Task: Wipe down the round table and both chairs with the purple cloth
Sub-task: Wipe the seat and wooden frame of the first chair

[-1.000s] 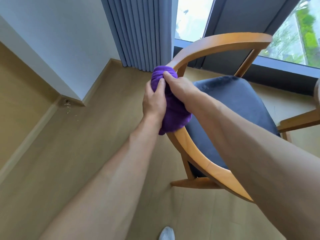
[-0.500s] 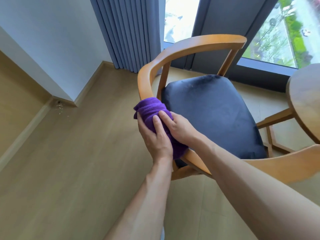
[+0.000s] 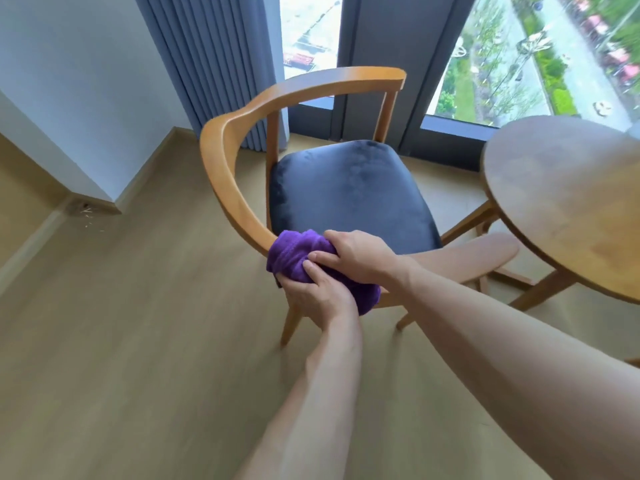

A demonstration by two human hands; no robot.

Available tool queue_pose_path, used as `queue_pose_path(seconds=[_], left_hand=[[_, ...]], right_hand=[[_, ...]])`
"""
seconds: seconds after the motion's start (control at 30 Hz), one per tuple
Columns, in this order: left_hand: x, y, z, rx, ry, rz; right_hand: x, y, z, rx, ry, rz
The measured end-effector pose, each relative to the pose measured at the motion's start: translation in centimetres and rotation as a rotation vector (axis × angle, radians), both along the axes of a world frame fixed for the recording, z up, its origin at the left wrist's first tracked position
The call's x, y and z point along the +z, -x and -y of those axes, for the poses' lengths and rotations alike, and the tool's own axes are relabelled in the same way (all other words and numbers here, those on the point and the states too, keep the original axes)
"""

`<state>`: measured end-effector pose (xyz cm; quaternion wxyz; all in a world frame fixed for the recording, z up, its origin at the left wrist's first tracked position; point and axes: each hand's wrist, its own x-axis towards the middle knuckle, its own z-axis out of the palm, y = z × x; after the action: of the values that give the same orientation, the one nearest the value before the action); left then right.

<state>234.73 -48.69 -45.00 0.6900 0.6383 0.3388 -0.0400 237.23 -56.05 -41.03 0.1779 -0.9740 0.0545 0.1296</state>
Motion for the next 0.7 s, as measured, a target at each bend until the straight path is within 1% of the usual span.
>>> queue_pose_path(seconds=[0.07,0.2,0.33,0.47,0.53,0.63,0.7], left_hand=[[0.6,1.6,2.1,0.039,-0.003,-0.097],[1.5,5.3,6.6,0.093,0.125,-0.235],[2.1,7.9,10.9,0.156,0.258,-0.284],[3.4,10.1,16.6,0.204,0.465,-0.316],[3.8,11.2,19.8,0.190,0.493,-0.324],[4.4,12.8,25.2,0.145,0.507,-0.318],[4.6,14.3,29.3,0.075,0.496,-0.281]], right_hand=[[0.1,2.1,1.5,0.000,0.015,0.039],[0.1,5.6,5.8,0.062,0.028,0.099],[0.2,7.4,10.3,0.151,0.007,0.135],[0.0,8.8,16.1,0.210,0.028,0.151],[-0.1,9.7,19.7,0.202,0.022,0.149],[0.0,11.7,25.4,0.160,-0.082,0.171],[-0.1,13.9,29.6,0.043,-0.207,0.191]])
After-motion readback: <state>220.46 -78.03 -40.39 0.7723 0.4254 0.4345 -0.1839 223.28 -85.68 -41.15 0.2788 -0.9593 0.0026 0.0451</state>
